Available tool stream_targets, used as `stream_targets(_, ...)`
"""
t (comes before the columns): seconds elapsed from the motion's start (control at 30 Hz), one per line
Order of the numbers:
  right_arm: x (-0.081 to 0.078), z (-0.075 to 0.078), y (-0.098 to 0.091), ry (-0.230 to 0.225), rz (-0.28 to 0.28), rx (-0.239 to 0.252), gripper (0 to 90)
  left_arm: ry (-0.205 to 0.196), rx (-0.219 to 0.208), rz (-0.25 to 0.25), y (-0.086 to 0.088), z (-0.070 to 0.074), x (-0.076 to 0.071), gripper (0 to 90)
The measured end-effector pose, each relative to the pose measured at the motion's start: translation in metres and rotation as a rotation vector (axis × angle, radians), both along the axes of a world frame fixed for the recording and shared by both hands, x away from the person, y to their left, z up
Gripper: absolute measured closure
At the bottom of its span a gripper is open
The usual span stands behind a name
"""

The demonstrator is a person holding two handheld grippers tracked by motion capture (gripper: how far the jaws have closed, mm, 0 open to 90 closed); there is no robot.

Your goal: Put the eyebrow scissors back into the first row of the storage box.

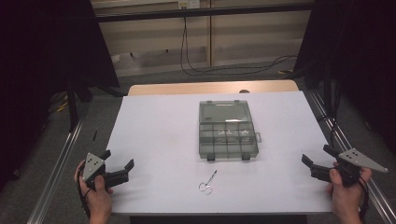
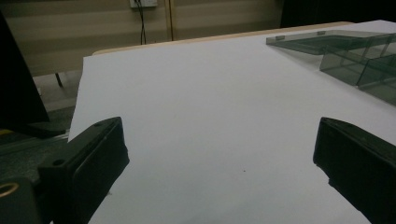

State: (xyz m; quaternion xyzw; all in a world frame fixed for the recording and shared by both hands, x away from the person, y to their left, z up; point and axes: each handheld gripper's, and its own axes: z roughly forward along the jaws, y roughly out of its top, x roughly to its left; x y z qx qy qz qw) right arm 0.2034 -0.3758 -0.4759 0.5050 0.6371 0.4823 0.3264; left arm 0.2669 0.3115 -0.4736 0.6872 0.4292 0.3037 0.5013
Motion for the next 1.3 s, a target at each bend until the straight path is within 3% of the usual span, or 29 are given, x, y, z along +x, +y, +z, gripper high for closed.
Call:
stream_targets(0.1, 0.001, 0.002, 0.001, 0.010, 0.019, -0.002, 6.0, 0.002, 0.017, -0.004, 0.001, 0.000, 0.000, 2.6)
stream_targets(0.27, 0.001, 0.007, 0.004, 0.015, 0.079, 0.014, 6.0, -0.001, 0.003, -0.008, 0.003, 0.000, 0.000, 2.5)
stream_targets(0.47, 0.007, 0.024, 0.023, 0.010, 0.221, -0.027, 7.5, 0.003, 0.004, -0.012, 0.003, 0.000, 0.000, 2.5)
stream_targets(0.57, 0.012, 0.029, 0.032, 0.012, 0.252, -0.054, 5.6, 0.001, 0.007, -0.009, 0.003, 0.000, 0.000, 2.5)
stream_targets(0.77, 0.023, 0.034, 0.049, 0.023, 0.329, -0.049, 0.7, 0.002, 0.008, -0.008, 0.003, 0.000, 0.000, 2.4)
stream_targets(0.9, 0.032, 0.041, 0.068, 0.028, 0.371, -0.095, 0.0, 0.008, 0.009, -0.012, 0.003, 0.000, 0.000, 2.4)
stream_targets(1.1, 0.038, 0.047, 0.084, 0.040, 0.425, -0.110, 0.0, 0.005, 0.004, -0.008, 0.003, 0.000, 0.000, 2.4)
stream_targets(1.3, 0.047, 0.050, 0.110, 0.070, 0.531, -0.179, 0.0, 0.002, 0.002, -0.015, 0.003, 0.000, 0.000, 2.4)
